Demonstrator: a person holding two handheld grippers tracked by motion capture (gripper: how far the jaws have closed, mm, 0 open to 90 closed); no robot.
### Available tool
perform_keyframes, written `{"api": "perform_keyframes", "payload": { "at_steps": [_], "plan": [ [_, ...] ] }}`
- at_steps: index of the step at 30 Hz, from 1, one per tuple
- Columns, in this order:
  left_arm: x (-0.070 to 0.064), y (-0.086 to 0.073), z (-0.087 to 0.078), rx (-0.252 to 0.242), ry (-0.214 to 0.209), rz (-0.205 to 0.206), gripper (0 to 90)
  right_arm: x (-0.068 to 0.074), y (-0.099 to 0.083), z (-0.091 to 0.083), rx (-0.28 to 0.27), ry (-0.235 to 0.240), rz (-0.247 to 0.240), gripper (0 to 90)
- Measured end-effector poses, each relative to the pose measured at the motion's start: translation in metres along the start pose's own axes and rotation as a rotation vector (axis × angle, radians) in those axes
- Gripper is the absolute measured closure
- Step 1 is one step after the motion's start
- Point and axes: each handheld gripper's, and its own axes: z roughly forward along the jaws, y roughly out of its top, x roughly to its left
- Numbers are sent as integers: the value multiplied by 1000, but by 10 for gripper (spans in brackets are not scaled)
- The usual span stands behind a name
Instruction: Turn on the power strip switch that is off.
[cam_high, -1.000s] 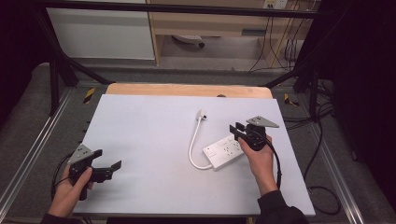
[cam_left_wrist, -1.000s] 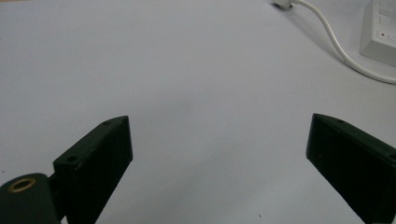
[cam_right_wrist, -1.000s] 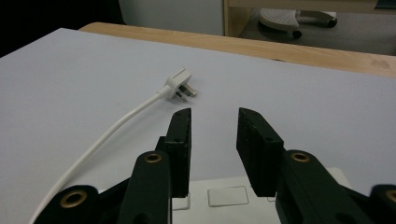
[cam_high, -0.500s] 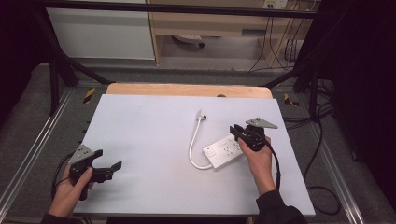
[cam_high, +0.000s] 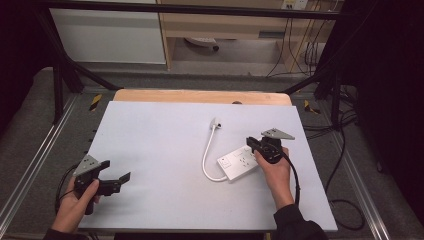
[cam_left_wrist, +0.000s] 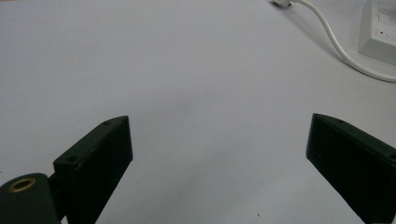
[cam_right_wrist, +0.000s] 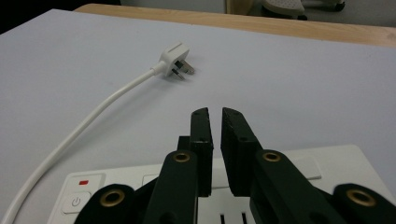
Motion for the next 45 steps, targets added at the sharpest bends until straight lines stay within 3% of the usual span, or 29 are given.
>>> {"api": "perform_keyframes", "payload": {
  "at_steps": [24,45],
  "plan": [
    [0,0,1,11,10,14,73,-2,-11,7,39,13,-21,895],
    [0,-1,1,20,12,15,74,0,-14,10,59,20,-30,894]
  ]
}}
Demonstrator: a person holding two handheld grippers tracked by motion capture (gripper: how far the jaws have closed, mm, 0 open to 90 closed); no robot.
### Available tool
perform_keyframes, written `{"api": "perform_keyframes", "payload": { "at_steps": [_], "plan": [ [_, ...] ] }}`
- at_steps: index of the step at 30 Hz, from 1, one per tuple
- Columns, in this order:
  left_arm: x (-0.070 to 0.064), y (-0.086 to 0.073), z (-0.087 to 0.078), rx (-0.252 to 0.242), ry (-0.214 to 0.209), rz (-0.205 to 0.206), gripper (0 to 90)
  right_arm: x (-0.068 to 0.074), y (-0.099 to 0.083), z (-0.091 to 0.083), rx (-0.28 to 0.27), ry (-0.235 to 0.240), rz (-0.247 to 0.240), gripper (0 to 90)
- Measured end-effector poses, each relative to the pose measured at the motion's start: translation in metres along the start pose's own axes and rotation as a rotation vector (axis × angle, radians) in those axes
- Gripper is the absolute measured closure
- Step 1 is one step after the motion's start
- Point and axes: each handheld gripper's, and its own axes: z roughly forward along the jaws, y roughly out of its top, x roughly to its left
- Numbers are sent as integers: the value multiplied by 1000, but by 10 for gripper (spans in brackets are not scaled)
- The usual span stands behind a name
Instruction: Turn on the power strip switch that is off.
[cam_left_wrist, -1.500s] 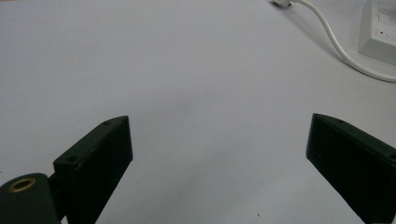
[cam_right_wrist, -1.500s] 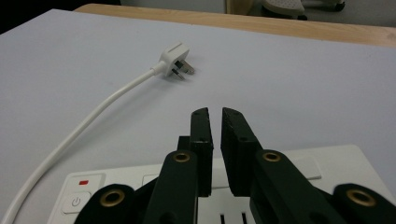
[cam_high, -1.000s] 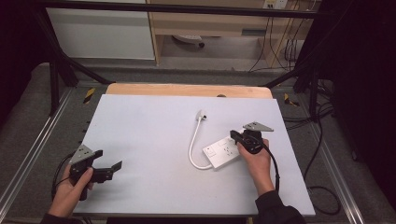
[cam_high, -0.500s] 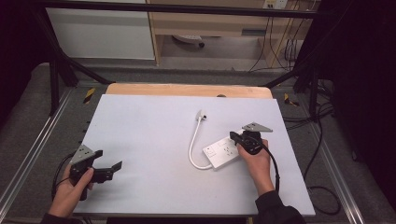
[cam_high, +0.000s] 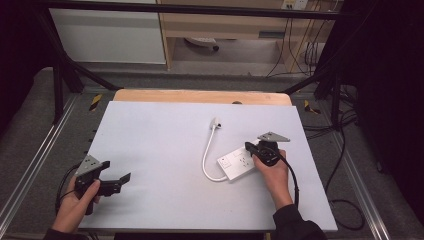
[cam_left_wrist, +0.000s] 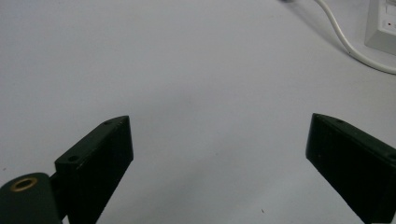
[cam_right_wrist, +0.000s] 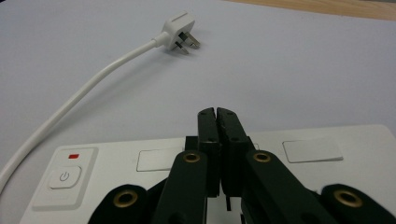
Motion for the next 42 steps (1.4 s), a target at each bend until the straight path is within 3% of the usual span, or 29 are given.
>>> {"api": "perform_keyframes", "payload": {
  "at_steps": [24,42],
  "plan": [
    [0,0,0,-1,-3,0,74,0,-3,5,25,-9,-17,880],
    [-1,0,0,1,-5,1,77,-1,-4,5,25,-1,-2,884]
  ]
}}
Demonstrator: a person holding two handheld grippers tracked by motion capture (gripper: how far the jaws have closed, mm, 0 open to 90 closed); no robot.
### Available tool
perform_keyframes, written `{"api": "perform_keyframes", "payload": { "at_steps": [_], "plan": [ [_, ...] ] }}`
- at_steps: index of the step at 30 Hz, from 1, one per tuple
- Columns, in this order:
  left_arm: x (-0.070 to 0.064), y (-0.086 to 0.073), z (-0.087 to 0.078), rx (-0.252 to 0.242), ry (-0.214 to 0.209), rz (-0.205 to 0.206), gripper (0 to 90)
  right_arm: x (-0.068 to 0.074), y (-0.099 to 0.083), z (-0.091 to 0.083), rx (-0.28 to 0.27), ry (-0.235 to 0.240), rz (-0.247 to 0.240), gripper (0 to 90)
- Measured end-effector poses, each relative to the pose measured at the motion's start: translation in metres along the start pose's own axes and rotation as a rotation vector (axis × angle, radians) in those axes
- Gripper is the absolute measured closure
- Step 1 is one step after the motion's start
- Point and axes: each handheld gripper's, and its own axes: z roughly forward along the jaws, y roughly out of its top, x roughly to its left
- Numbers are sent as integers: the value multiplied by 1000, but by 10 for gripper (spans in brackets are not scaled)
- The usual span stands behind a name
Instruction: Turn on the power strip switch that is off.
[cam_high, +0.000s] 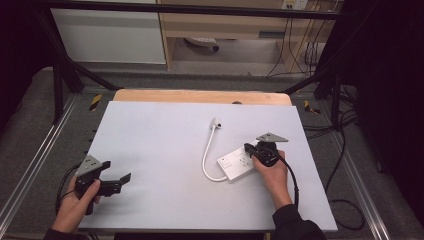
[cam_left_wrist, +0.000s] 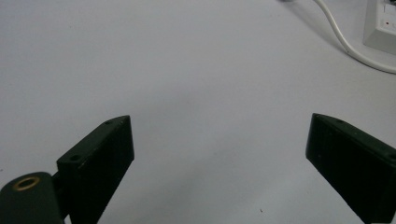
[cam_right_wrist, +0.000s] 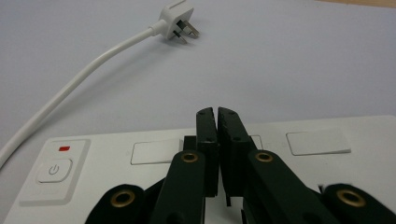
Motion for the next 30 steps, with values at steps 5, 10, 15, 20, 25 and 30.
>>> {"api": "perform_keyframes", "payload": {
  "at_steps": [5,10,15,20,25,30],
  "plan": [
    [0,0,0,0,0,3,77,0,-1,0,-5,4,5,888],
    [0,0,0,0,1,2,77,0,-1,0,-5,5,6,893],
    [0,0,0,1,1,3,77,0,-1,0,-4,4,6,896],
    [0,0,0,2,1,5,78,1,-1,0,-6,-1,0,899],
    [0,0,0,1,1,3,77,0,-1,0,-4,-1,-3,900],
    [-1,0,0,1,1,3,77,1,-1,0,-3,-4,-9,900]
  ]
}}
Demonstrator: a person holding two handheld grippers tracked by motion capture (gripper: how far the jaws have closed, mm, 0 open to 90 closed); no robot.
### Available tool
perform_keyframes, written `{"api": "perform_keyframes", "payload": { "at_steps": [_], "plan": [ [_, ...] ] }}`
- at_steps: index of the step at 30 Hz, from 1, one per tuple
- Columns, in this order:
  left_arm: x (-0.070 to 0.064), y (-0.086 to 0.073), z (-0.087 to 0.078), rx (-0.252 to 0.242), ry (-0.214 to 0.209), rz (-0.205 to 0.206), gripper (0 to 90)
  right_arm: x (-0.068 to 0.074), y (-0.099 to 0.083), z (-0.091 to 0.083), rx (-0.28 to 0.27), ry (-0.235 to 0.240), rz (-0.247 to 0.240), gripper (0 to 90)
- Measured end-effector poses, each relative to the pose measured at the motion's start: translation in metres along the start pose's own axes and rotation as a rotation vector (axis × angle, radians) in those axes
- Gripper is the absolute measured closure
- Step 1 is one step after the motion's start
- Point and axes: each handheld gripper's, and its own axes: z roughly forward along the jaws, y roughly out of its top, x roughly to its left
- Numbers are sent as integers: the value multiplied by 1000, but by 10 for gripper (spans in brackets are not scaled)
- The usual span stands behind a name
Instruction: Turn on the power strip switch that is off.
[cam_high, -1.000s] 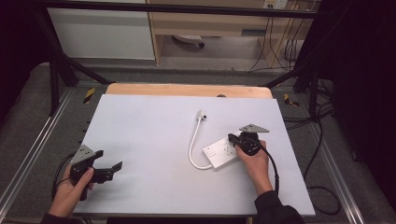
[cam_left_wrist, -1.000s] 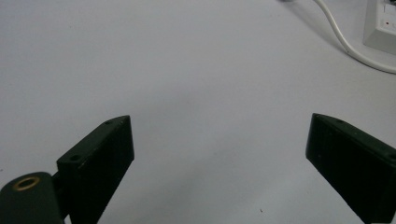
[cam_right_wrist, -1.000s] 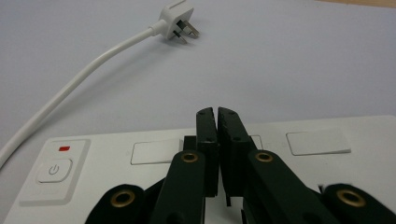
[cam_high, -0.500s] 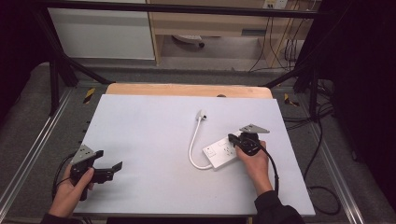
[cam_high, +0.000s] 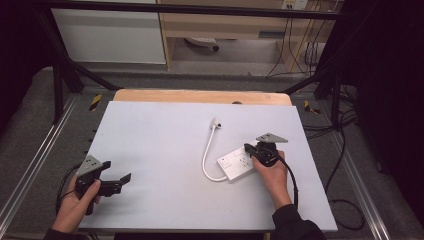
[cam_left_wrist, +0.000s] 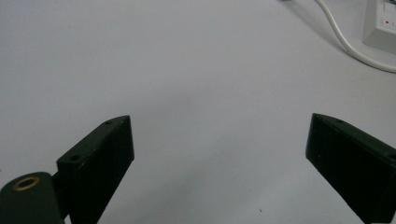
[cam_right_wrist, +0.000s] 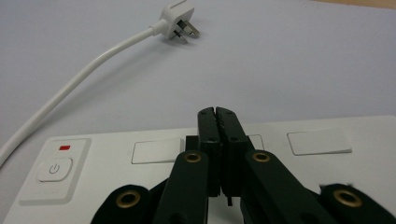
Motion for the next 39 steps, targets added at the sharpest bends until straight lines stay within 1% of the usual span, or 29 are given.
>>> {"api": "perform_keyframes", "payload": {
  "at_steps": [5,8,39],
  "plan": [
    [0,0,0,3,0,2,77,1,0,0,1,-1,-1,900],
    [0,0,0,3,0,2,77,3,-1,1,15,-6,-11,900],
    [0,0,0,3,-1,2,78,3,-1,0,10,-15,-6,900]
  ]
}}
